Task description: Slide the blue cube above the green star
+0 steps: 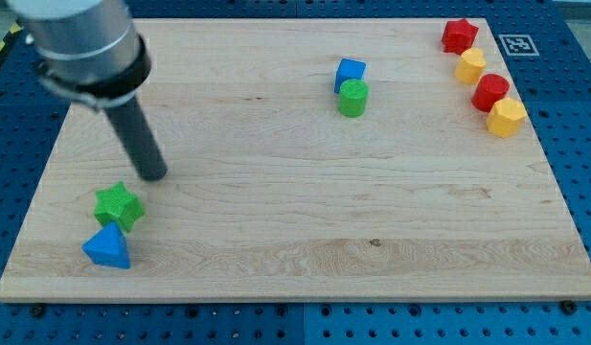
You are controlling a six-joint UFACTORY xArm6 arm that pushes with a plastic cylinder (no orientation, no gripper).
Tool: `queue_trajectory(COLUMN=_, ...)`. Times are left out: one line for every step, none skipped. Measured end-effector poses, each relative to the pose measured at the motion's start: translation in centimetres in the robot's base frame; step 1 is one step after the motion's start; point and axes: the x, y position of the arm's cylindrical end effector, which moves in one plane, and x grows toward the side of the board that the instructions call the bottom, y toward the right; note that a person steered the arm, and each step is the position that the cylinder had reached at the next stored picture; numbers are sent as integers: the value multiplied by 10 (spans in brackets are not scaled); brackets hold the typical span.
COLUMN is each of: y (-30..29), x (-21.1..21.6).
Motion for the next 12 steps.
queue_trajectory(y=6, x=-88)
queue_trajectory(y=37, x=-161)
queue_trajectory(y=119, x=-197)
queue_trajectory(y=209, x=-214)
queue_trajectory(y=249, x=-195)
queue_trajectory(y=250, x=-167)
queue_trajectory(y=251, x=-165)
queue_trajectory(y=264, x=-157)
queue_trajectory(y=264, x=-138)
queue_trajectory(y=254, x=-136)
queue_trajectory(y=251, x=-129)
queue_trajectory(y=240, x=-118)
